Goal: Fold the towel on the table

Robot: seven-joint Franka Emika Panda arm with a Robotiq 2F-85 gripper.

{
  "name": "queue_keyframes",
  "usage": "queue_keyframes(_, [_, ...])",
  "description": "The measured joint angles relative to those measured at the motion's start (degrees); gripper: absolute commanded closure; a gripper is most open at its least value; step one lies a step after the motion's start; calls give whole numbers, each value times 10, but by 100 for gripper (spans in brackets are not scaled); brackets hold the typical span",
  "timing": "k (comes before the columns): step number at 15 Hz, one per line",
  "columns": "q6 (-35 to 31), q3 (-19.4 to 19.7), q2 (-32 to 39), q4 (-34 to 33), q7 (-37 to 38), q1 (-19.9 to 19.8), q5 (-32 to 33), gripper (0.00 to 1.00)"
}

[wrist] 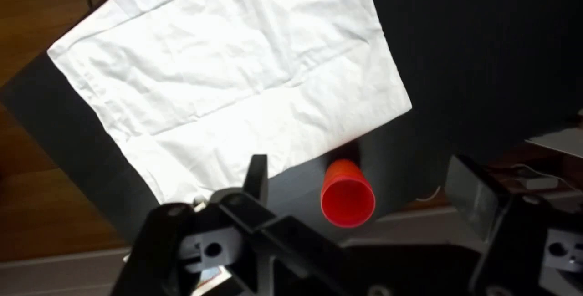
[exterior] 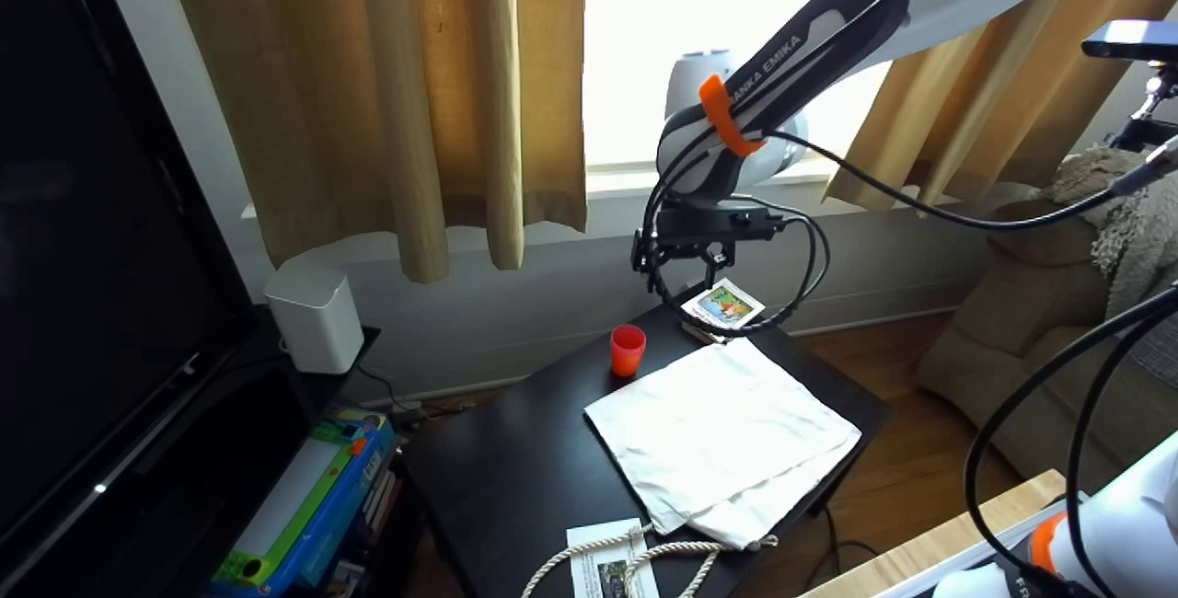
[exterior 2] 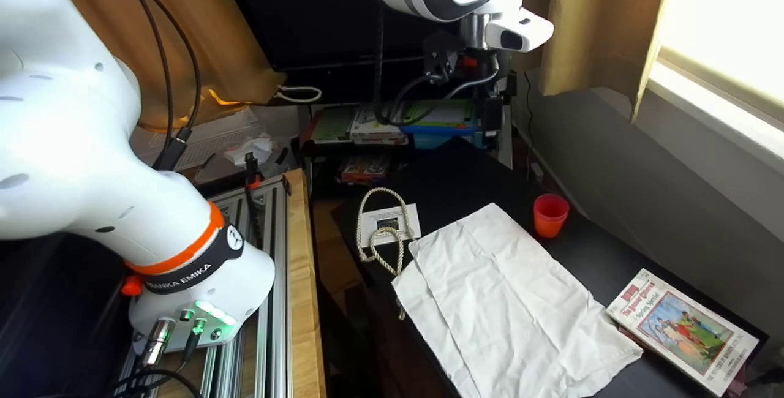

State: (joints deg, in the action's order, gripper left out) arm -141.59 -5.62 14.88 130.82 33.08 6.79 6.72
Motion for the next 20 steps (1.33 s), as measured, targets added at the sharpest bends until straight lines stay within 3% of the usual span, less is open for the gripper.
queue_keyframes(4, [-37,7,108,-25,69,48,-2,0])
queue_keyframes(12, [-29,28,106,-37,65,58,-2,0])
queue_keyframes(16, [-52,39,187,-66,85,78,-2,0])
queue_keyframes(20, [-127,61,283,-114,110,111,-3,0])
